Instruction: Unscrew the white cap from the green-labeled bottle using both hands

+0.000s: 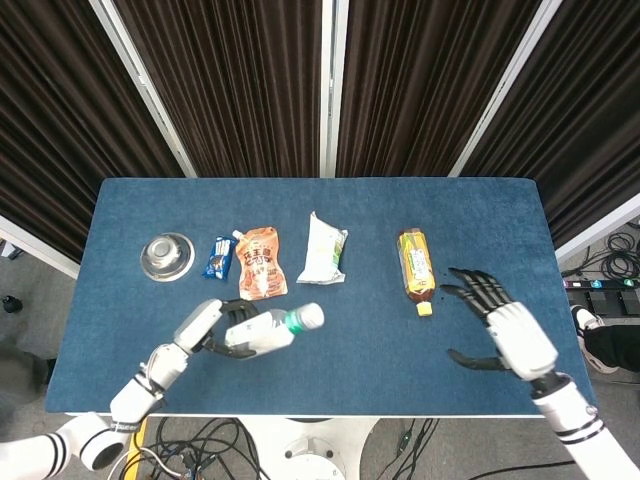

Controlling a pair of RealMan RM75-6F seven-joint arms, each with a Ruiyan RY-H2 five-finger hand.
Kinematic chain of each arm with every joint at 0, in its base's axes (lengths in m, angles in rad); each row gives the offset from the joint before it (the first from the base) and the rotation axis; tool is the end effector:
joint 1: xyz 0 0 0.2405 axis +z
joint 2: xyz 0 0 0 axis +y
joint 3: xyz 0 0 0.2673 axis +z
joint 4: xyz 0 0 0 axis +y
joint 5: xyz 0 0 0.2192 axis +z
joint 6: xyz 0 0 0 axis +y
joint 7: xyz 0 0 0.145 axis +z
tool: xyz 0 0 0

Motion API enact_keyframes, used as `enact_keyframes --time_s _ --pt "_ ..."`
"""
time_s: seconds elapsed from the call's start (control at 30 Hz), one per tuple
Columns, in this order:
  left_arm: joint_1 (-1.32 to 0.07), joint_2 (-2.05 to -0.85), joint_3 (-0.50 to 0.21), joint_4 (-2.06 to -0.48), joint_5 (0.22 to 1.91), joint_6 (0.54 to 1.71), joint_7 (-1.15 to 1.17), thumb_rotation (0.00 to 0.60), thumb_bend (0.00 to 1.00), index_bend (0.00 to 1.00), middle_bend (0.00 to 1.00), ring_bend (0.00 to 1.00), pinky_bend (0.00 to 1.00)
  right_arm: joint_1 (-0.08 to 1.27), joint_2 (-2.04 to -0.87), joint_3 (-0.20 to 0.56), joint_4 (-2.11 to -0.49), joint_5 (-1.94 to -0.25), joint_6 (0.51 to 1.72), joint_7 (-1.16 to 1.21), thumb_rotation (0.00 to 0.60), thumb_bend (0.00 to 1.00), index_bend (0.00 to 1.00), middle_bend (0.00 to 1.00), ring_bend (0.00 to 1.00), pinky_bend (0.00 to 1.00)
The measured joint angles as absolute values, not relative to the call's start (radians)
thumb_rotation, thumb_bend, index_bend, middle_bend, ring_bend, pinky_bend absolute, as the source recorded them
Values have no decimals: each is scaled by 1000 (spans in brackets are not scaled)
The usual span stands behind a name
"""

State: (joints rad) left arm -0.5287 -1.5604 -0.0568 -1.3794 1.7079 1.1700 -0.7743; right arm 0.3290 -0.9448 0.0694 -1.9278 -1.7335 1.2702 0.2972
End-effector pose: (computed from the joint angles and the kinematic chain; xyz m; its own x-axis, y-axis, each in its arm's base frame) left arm -0.1886 0.2811 -0.0226 -0.2744 0.5396 0.7959 0.8150 -0.3088 0.4903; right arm -0.1955 -0.2282 0.1466 0.1075 -0.2513 0.9619 -0.9048 -0.4257 -0.0101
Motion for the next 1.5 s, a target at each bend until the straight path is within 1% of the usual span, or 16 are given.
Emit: enact_keyframes --time_s 0.13,0.27,0.47,0.57,0.83,1.33,1.5 --pt "-562 -1585 -60 -1369 1729 1191 -742 600 430 678 644 578 595 398 -918 95 -2036 -1702 1166 251 600 62 237 2 0 0" --pt "-590 -1609 -64 -1377 1703 1174 -705 600 428 678 643 578 595 458 -907 127 -2108 -1605 1075 131 600 26 263 12 0 0" --pt "-607 -1626 -72 -1409 1659 1160 -680 600 430 678 642 578 581 523 -915 164 -2188 -1432 1002 -36 589 4 297 22 0 0" --pt "-610 -1628 -76 -1428 1642 1159 -665 600 431 678 641 578 565 552 -927 171 -2208 -1385 969 -67 589 4 302 22 0 0" --pt "-615 -1629 -79 -1468 1612 1159 -601 600 432 678 639 577 565 577 -955 172 -2208 -1371 958 -82 590 5 302 22 0 0" --pt "-628 -1610 -72 -1502 1613 1175 -572 600 432 678 639 577 560 590 -966 176 -2200 -1359 985 -91 589 4 302 22 0 0" --pt "-629 -1612 -72 -1505 1607 1178 -568 600 430 678 639 577 560 599 -968 172 -2199 -1358 973 -90 590 4 302 23 0 0"
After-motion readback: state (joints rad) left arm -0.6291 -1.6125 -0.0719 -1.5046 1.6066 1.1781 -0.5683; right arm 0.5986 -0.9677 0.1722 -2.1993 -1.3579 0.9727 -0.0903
